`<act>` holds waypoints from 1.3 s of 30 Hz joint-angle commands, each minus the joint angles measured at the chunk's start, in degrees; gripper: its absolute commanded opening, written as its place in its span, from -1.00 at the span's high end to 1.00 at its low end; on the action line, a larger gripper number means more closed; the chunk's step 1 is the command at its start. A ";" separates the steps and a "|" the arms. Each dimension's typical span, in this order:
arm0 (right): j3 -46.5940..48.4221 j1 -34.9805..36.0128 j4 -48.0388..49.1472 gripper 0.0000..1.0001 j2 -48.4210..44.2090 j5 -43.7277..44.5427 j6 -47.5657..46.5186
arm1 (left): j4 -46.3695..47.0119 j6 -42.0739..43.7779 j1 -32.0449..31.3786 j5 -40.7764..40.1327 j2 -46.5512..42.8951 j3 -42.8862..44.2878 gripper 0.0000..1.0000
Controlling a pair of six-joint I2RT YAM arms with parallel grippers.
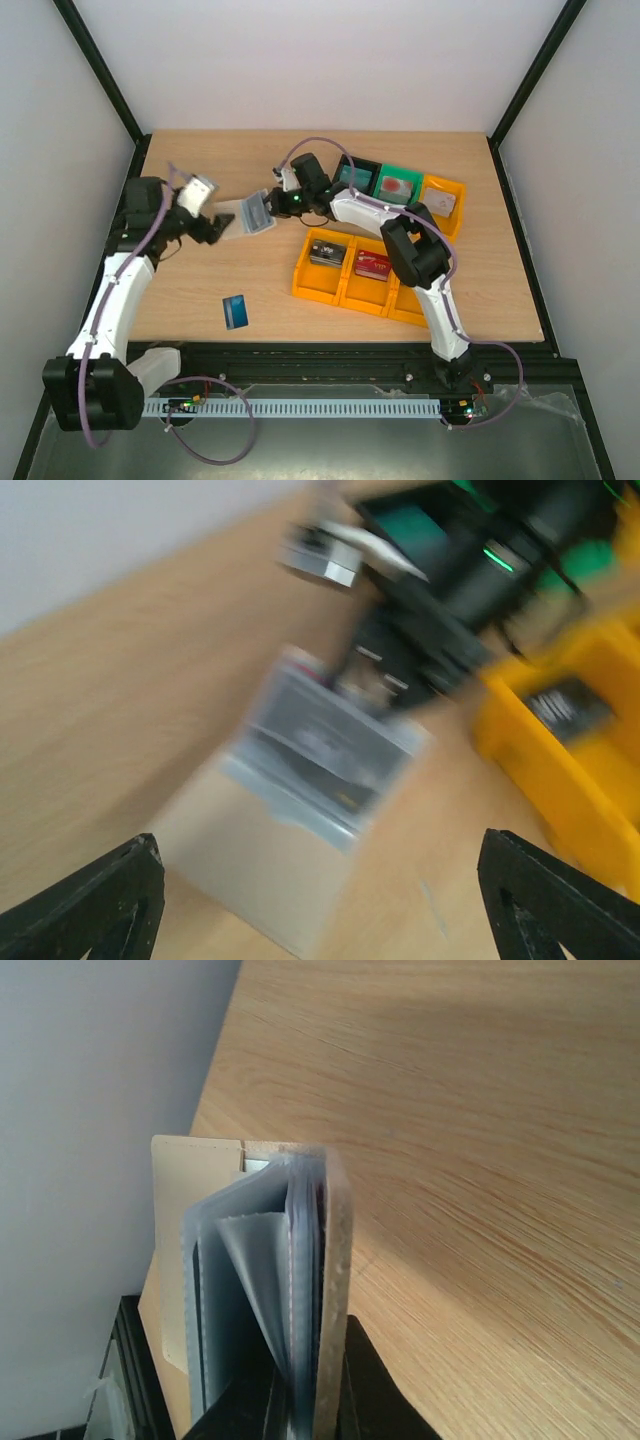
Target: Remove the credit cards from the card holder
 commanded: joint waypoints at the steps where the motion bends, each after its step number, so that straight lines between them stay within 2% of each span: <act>1: 2.99 -0.29 -1.33 0.97 2.72 -1.02 1.37 | -29.55 36.97 -8.73 -2.01 0.62 -0.09 -0.70; 4: 4.64 -0.29 -3.05 0.95 5.14 0.11 1.96 | -37.08 46.93 -15.51 -5.87 0.42 -3.76 -0.62; 6: 7.50 -0.29 -5.87 0.80 6.44 1.56 1.04 | -38.31 51.25 -18.49 -8.84 -0.46 -6.29 -0.57; 8: 12.39 -0.29 -13.55 0.59 7.43 5.78 -3.09 | -37.52 53.96 -20.36 -12.02 -1.56 -8.83 -0.54; 11: 20.06 -0.37 -24.13 0.20 8.25 17.42 -7.84 | -34.95 57.79 -21.52 -16.34 -2.79 -12.97 -0.52; 15: 23.72 -0.38 -31.80 -0.19 6.56 29.61 -9.91 | -29.64 60.65 -21.62 -20.30 -3.44 -18.80 -0.48; 19: 19.52 0.68 -33.61 -0.43 1.15 33.22 -12.91 | -26.73 53.61 -20.20 -20.13 -1.33 -17.25 -0.44; 23: 11.33 4.97 -29.72 -0.49 -5.76 27.81 -22.65 | -26.40 44.12 -14.59 -14.78 -2.16 -13.73 -0.57; 26: 8.02 8.38 -28.20 -0.48 -7.77 24.22 -25.27 | -25.16 35.59 -8.90 -12.92 -3.74 -12.50 -0.64; 32: 5.99 15.19 -27.70 -0.42 -4.54 24.43 -26.73 | -21.53 20.11 8.54 -11.32 -6.88 -10.83 -0.84; 35: 5.91 19.11 -26.95 -0.33 -1.52 25.11 -27.44 | -16.44 9.56 16.85 -15.87 -6.46 -10.11 -0.98; 37: 6.59 22.16 -26.67 -0.31 0.50 26.84 -29.11 | -14.41 4.51 18.65 -20.15 -6.22 -9.91 -0.98; 39: 8.31 25.04 -27.18 -0.31 2.89 29.64 -31.31 | -13.67 3.27 18.69 -22.43 -7.01 -9.98 -0.98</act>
